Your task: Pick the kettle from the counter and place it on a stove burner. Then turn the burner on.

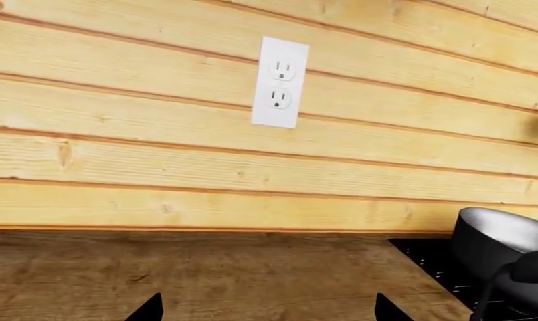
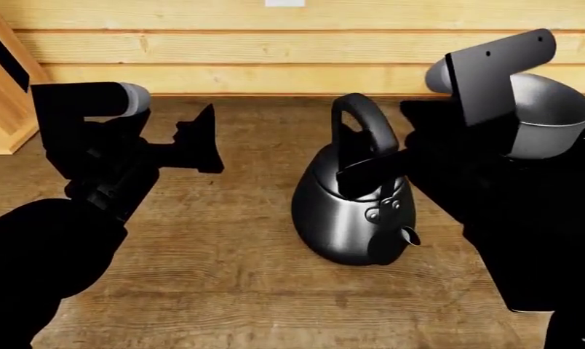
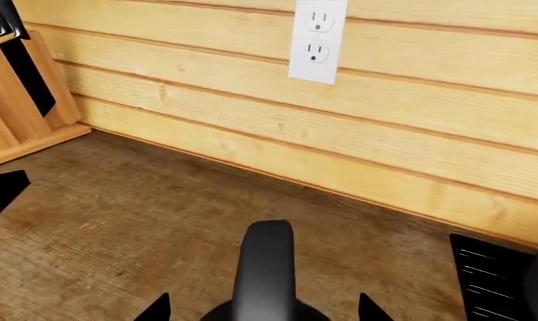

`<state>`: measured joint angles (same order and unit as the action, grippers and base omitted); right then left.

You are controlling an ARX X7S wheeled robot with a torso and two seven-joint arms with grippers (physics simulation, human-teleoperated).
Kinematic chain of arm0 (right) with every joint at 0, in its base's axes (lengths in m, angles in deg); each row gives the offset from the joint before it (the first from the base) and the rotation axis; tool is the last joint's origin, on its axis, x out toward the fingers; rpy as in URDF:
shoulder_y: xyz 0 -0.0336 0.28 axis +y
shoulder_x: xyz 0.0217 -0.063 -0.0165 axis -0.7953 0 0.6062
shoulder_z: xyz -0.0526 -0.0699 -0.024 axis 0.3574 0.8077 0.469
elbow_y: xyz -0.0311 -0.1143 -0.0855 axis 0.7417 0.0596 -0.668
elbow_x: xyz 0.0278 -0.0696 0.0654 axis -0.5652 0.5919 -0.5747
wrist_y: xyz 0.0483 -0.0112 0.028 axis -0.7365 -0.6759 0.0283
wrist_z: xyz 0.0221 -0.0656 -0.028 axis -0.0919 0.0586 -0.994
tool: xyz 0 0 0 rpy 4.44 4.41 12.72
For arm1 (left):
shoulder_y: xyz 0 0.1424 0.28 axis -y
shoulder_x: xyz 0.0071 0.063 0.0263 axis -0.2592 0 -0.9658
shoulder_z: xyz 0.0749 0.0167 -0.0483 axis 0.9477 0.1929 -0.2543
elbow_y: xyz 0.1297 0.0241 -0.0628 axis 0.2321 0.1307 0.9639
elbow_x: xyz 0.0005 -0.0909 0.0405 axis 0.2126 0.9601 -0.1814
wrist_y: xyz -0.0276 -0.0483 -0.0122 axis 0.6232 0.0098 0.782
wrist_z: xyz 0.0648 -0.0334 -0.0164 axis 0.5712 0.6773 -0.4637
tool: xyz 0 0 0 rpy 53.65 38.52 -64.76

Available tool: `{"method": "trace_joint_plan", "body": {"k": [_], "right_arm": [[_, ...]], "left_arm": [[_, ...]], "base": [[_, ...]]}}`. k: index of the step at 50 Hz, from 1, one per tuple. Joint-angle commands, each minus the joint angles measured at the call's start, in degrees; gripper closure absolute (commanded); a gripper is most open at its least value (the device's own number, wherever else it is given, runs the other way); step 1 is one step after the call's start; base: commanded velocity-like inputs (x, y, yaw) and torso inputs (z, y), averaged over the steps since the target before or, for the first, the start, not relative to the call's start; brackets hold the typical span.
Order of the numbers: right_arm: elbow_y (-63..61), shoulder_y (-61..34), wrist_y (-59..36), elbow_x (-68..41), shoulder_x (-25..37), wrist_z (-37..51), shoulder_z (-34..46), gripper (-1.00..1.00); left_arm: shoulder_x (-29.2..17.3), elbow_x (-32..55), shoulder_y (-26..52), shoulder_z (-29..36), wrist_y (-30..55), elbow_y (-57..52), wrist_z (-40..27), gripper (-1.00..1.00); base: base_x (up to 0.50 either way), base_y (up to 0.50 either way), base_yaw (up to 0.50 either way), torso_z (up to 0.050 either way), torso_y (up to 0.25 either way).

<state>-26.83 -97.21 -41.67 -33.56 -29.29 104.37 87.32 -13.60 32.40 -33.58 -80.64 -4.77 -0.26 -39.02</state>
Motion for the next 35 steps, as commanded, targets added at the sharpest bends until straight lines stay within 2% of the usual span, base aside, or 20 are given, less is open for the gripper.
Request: {"method": "trace_joint_plan", "body": {"k": [1, 27, 28, 35], "right_arm": [[1.8, -0.3, 1.7, 2.9, 0.3, -2.3, 2.5, -1.00], [3.7, 0.3, 4.7, 5.9, 1.1, -5.2, 5.8, -1.00], [3.8, 0.4, 4.9, 5.5, 1.0, -4.9, 5.6, 1.00], [3.4, 0.5, 5.2, 5.2, 1.3, -4.8, 5.9, 1.00]], "left_arm": [[-0.5, -1.8, 0.2, 1.1, -1.3, 0.9, 1.1, -1.00], [-0.8, -2.3, -0.4, 1.5, -2.6, 2.0, 1.4, -1.00], [-0.8, -2.3, -0.5, 1.5, -2.6, 2.1, 1.5, -1.00], [-1.0, -2.1, -0.6, 1.4, -2.7, 1.8, 1.2, -1.00]], "base": [[0.00, 0.00, 0.00, 0.000, 0.000], [0.00, 0.00, 0.00, 0.000, 0.000], [0.00, 0.00, 0.00, 0.000, 0.000], [0.00, 0.00, 0.00, 0.000, 0.000]]}}
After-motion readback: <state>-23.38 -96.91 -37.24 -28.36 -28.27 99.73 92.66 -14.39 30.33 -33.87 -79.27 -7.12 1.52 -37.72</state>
